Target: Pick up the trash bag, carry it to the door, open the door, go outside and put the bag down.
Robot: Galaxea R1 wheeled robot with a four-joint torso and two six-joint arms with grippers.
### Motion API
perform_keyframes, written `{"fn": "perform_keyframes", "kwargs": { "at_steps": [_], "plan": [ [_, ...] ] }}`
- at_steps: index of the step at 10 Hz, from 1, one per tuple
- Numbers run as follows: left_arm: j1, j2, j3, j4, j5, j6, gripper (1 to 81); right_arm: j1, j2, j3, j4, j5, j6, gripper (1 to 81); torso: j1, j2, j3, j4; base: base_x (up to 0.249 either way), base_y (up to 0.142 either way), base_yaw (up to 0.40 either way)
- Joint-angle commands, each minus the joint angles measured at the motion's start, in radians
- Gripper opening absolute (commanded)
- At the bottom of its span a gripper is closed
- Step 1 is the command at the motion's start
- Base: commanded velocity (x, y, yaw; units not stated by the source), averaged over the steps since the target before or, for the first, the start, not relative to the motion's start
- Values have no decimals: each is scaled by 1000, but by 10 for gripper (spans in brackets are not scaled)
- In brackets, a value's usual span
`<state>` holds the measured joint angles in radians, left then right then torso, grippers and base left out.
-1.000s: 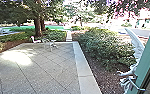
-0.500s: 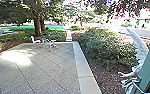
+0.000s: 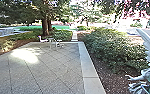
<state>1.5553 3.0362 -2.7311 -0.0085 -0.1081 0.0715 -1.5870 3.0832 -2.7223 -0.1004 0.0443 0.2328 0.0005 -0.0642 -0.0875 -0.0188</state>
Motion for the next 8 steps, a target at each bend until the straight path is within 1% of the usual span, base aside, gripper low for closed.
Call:
{"fn": "perform_keyframes", "kwargs": {
  "at_steps": [1, 2, 4, 5, 6, 7, 8],
  "plan": [
    [-36, -5, -1, -25, 48, -6, 10, 43, 8, 7, -1, -57, -1, 811, 0, 0, 0, 92, 0, 0, 0],
    [-36, -6, 0, -28, 36, -6, 10, 43, 8, 7, -2, -57, -1, 811, 0, 0, 0, 127, 0, 0, 0],
    [-39, -9, 7, -28, 33, -6, 10, 44, 7, 7, -4, -57, -1, 811, 0, 0, 0, 201, 0, 0, 0],
    [-45, -20, 25, -33, 33, -7, 10, 43, 7, 7, -4, -57, -1, 811, 0, 0, 0, 234, 0, 0, 0],
    [-53, -48, 76, -36, 33, -7, 10, 43, 5, 7, -4, -57, -1, 811, 0, 0, 0, 272, 0, 0, 0],
    [-63, -96, 162, -42, 33, -7, 10, 43, 5, 7, -4, -57, -1, 811, 0, 0, 0, 307, 0, 0, 0],
    [-77, -142, 242, -59, 33, -7, 10, 41, 5, 7, -5, -57, -1, 811, 0, 0, 0, 341, 0, 0, 0]
  ]
}}
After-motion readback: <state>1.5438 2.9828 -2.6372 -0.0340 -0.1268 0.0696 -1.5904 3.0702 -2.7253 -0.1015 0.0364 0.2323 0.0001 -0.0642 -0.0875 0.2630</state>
